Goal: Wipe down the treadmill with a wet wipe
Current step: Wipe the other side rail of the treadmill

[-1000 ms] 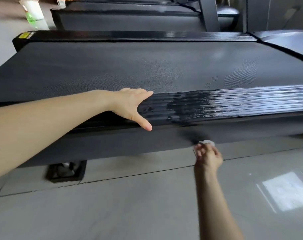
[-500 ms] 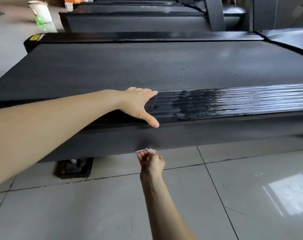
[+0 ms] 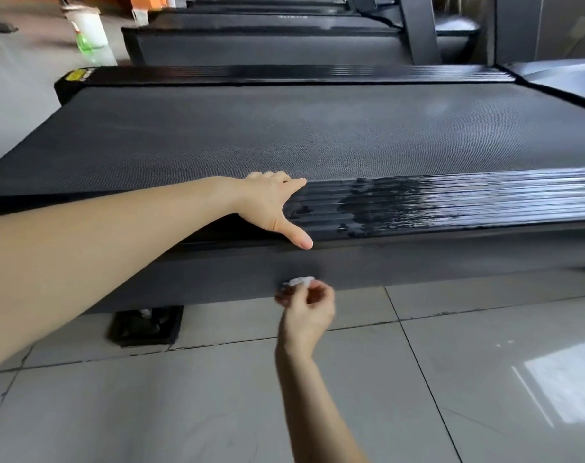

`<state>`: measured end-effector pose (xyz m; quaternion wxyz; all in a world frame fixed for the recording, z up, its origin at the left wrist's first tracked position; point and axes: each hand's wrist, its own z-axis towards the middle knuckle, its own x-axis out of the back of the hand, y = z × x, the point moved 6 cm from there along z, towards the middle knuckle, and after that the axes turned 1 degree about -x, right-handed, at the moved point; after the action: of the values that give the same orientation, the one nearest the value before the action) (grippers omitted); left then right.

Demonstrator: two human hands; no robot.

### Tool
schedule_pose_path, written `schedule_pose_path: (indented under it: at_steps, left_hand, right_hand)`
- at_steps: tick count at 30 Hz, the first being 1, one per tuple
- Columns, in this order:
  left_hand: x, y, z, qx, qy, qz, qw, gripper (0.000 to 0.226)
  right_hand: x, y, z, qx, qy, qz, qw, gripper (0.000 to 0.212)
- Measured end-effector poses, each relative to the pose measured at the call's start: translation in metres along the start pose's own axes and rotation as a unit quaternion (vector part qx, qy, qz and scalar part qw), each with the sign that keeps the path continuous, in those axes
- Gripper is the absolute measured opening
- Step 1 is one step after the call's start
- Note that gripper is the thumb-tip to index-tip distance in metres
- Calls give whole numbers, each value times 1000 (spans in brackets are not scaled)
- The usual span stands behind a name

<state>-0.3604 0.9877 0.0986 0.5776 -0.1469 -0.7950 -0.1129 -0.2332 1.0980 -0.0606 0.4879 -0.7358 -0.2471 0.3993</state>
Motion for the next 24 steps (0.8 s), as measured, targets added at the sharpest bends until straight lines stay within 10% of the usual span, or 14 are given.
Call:
schedule_pose_path:
  at_steps: [4,14,24]
  left_hand:
    - [2,-2,2,2,-3,12,1000,156]
    - [3,2,-3,3,-6,-8,1000,150]
    - [9,3,-2,12,-13,-12,1000,146]
  right_hand:
    - [-7,-14,-1,53,-114,-111,986,9]
    - [63,-83,89,114,198,-43,973,16]
    - [-27,-70,-11,215,-167,-196,942,16]
